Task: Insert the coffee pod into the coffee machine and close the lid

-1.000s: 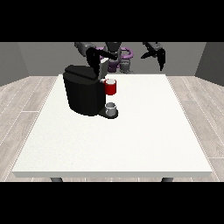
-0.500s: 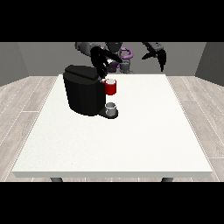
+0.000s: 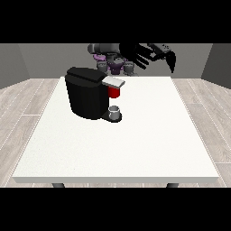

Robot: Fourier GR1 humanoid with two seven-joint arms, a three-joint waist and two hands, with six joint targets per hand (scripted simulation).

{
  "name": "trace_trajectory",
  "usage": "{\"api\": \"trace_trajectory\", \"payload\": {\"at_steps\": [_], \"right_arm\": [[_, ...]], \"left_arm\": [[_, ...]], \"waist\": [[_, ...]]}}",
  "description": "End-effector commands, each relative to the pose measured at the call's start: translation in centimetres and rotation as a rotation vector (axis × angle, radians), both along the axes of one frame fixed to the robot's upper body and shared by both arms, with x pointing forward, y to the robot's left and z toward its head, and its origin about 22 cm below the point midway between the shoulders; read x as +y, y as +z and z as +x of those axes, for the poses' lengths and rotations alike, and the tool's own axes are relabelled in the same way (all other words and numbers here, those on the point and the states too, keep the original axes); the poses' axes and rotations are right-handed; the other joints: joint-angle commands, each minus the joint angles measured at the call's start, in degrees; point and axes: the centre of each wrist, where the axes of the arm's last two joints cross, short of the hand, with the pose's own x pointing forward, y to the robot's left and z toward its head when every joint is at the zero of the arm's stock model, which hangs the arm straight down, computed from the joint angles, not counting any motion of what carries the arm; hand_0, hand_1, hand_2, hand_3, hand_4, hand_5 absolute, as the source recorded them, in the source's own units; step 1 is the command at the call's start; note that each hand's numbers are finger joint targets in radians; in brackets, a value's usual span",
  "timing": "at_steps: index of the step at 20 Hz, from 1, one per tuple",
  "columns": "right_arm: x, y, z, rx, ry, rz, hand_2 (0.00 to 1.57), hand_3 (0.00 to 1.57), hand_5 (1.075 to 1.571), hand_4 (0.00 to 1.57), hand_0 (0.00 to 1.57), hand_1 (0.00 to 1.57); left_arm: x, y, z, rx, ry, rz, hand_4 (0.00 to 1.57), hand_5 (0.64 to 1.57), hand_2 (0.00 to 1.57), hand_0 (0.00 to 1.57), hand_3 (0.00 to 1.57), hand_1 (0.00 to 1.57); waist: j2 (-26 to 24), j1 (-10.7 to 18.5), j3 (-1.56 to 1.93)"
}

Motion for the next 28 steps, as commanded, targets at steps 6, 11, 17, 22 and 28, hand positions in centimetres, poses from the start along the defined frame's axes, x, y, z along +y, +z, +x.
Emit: {"api": "trace_trajectory", "payload": {"at_steps": [6, 11, 17, 22, 28], "right_arm": [[3.5, 4.2, 1.0, -0.15, 0.097, -0.037, 0.0, 0.0, 1.571, 0.0, 0.0, 0.0], [4.6, 3.2, 2.0, -0.145, 0.104, -0.009, 0.0, 0.0, 1.571, 0.0, 0.0, 0.0], [4.8, 4.3, 2.5, -0.168, 0.162, 0.004, 0.0, 0.0, 1.571, 0.1, 0.0, 0.0], [6.9, 1.6, 2.6, -0.179, 0.203, 0.017, 0.0, 0.0, 1.571, 0.0, 0.0, 0.0], [9.5, -3.2, 1.3, -0.178, 0.387, 0.061, 0.0, 0.0, 1.571, 0.18, 0.0, 0.0]], "left_arm": [[0.2, 1.5, 0.3, -0.054, -0.027, 0.007, 0.43, 1.571, 0.0, 0.0, 0.0, 0.0], [-0.2, 2.4, 0.3, -0.05, -0.018, -0.017, 0.25, 1.571, 0.0, 0.0, 0.0, 0.0], [2.1, 2.5, 0.7, -0.075, -0.005, -0.03, 0.33, 1.571, 0.0, 0.0, 0.0, 0.0], [3.1, 1.7, 0.3, -0.029, 0.002, -0.034, 0.35, 1.571, 0.0, 0.0, 0.0, 0.0], [6.1, -2.0, -1.5, 0.044, 0.056, -0.037, 0.26, 1.571, 0.0, 0.0, 0.0, 0.0]], "waist": [[4.2, 3.0, -0.57], [5.4, 3.9, -0.56], [7.5, 1.7, -0.57], [5.4, 0.5, -0.57], [-1.0, -5.6, -0.56]]}}
